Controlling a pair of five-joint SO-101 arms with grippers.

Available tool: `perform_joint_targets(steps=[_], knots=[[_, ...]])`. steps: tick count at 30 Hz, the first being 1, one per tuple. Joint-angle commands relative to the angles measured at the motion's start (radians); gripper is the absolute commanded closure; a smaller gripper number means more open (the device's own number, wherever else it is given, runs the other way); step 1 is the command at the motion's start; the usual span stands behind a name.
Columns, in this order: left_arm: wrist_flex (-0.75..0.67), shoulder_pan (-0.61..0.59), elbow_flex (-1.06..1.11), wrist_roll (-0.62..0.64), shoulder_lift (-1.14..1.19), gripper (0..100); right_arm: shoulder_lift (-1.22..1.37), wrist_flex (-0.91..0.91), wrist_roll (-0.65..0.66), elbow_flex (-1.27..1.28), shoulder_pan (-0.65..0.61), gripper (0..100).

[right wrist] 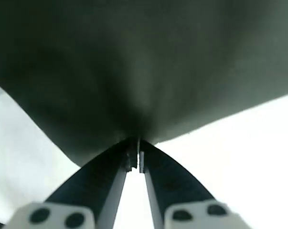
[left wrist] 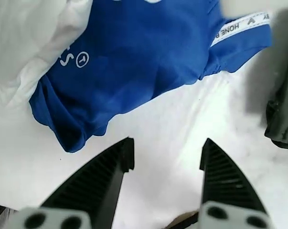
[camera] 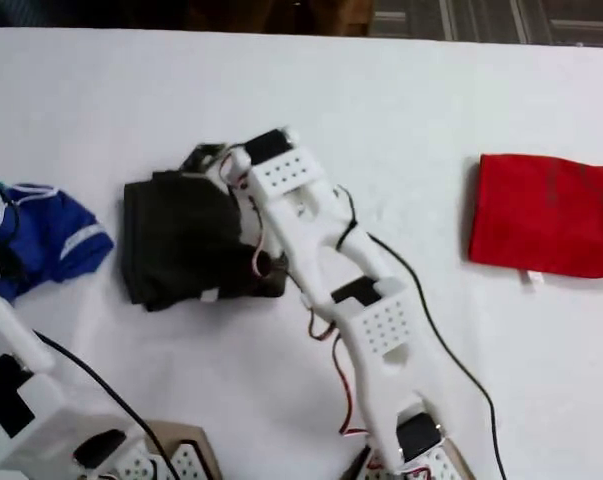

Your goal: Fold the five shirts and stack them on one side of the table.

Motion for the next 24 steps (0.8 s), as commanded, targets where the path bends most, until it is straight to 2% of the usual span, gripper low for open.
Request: perform_joint_targets(steps=[1,9,14,19,22,24], knots=[[-0.009,-0.009,-0.004,-0.011,-0.043,76,-0.070,0.022,0.005,0.025,0.051,98.1],[0.000,-0.011,-0.002,-0.011,-0.043,76,-0.077,0.022,-0.014,0.044,0.117,98.1],[0.021,-0.015,-0.001,-0.011,-0.043,76,-0.136,0.022,-0.146,0.044,0.163,98.1],[0.037,-0.014,-0.001,-0.011,-0.043,76,-0.225,0.022,-0.397,0.044,0.151,98.1],[0.051,-0.014,-0.001,-0.011,-0.043,76,-0.246,0.022,-0.450,0.046,0.099,96.8],[0.051,-0.015,-0.001,-0.011,-0.043,76,-0.246,0.021,-0.457,0.046,0.059,91.8]])
